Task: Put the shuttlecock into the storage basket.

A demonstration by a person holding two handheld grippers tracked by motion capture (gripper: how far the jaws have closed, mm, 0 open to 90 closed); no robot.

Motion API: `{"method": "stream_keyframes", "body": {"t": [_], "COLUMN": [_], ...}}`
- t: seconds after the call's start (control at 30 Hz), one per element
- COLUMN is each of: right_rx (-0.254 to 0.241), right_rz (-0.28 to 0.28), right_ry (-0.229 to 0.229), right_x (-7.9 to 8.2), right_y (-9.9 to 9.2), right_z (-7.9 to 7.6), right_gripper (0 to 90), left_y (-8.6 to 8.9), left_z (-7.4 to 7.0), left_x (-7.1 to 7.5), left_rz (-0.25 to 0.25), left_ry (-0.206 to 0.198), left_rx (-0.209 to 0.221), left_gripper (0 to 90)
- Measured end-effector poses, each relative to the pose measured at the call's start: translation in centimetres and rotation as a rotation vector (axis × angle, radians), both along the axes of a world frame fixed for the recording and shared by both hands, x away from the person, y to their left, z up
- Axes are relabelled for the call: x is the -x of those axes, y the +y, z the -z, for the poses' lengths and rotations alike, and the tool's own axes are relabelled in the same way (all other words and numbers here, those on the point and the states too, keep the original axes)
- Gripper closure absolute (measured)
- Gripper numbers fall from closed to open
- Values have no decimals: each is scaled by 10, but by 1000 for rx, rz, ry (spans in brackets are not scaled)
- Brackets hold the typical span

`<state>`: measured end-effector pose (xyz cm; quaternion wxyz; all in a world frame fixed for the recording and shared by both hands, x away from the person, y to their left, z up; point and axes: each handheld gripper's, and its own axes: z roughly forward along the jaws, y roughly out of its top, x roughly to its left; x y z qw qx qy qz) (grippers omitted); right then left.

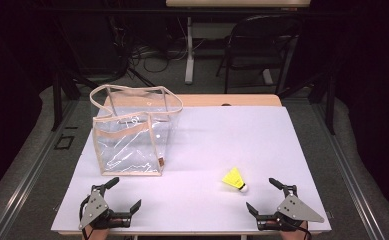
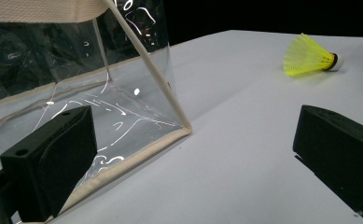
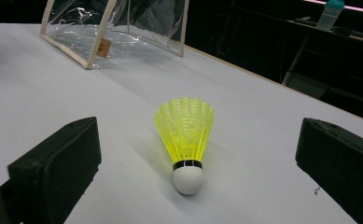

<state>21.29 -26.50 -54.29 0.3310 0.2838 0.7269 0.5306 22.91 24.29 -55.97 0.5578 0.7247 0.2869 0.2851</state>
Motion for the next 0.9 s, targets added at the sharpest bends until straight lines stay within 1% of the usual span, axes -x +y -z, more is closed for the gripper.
{"method": "stream_keyframes", "body": {"t": [0.13, 0.3, 0.43, 0.47, 0.5, 0.53, 0.57, 0.7, 0.73, 0.77, 0.8, 0.83, 0.87, 0.9], "right_rx": [3, 1, 13, 15, 15, 18, 18, 33, 52, 52, 64, 64, 71, 71], "right_rz": [-1, -4, -5, -5, -5, -3, -3, 2, 5, 5, 0, 0, -1, -1], "right_ry": [4, 20, 24, 34, 34, 46, 46, 61, 70, 70, 85, 85, 112, 112], "right_x": [0, -1, -2, -3, -3, -4, -4, -5, -5, -5, -7, -7, -9, -9], "right_y": [-1, -1, 1, 1, 1, 2, 2, 5, 8, 8, 10, 10, 13, 13], "right_z": [0, 1, 0, 0, 0, 0, 0, -2, -3, -3, -3, -3, -3, -3], "right_gripper": [0, 0, 0, 0, 0, 0, 0, 0, 0, 0, 0, 0, 0, 0], "left_y": [-2, -3, -3, -3, -3, -3, -3, -3, -3, -3, -4, -4, -4, -4], "left_z": [1, 1, 1, 1, 2, 2, 2, 0, 1, 1, 1, 1, 1, 1], "left_x": [-2, -2, -2, -2, -3, -2, -2, -1, -1, -1, -2, -2, -2, -2], "left_rz": [2, 7, 6, 6, 7, 9, 9, 13, 12, 12, 13, 13, 14, 14], "left_ry": [7, 11, 10, 13, 16, 19, 19, 7, 11, 11, 17, 17, 16, 16], "left_rx": [-1, -4, -6, -7, -5, -3, -3, -8, -8, -8, -6, -6, -9, -9], "left_gripper": [0, 0, 0, 0, 0, 0, 0, 0, 0, 0, 0, 0, 0, 0]}}
